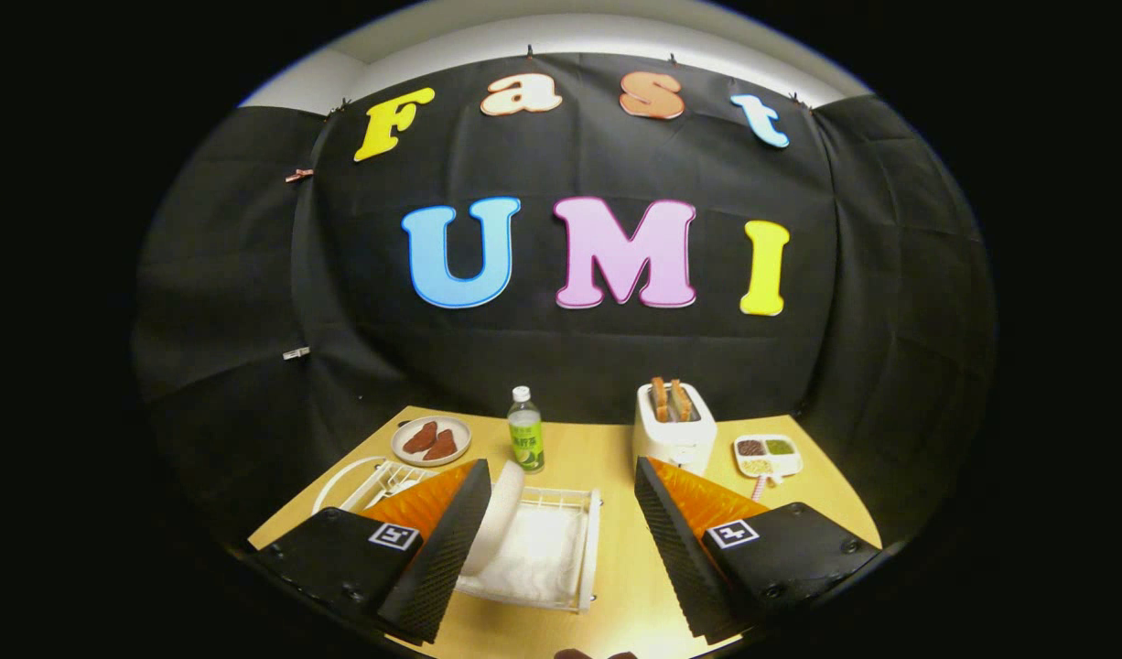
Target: Take the plate from the dish rack, then take the spoon from the basket and place it into the plate.
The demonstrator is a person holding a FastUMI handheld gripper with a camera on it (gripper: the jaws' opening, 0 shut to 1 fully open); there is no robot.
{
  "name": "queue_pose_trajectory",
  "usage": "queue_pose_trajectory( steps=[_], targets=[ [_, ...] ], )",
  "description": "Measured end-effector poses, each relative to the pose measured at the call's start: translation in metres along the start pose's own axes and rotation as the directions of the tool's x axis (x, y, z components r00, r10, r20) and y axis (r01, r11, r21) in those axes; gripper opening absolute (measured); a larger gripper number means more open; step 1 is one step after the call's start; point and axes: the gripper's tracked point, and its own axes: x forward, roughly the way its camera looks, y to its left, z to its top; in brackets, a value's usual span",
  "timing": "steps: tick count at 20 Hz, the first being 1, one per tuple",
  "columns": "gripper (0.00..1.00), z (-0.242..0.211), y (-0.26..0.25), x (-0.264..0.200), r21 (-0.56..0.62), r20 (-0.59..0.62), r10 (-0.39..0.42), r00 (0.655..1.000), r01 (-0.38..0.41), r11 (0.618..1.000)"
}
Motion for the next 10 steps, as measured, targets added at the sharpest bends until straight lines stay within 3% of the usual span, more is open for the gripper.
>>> queue_pose_trajectory(
  steps=[3,6,10],
  targets=[
    [0.98,-0.020,0.015,0.027,0.079,-0.118,0.028,0.993,-0.019,0.997],
    [0.99,-0.038,0.018,0.056,0.106,-0.212,0.012,0.977,0.011,0.994],
    [0.99,-0.071,0.022,0.082,0.122,-0.352,-0.002,0.936,0.048,0.991]
  ],
)
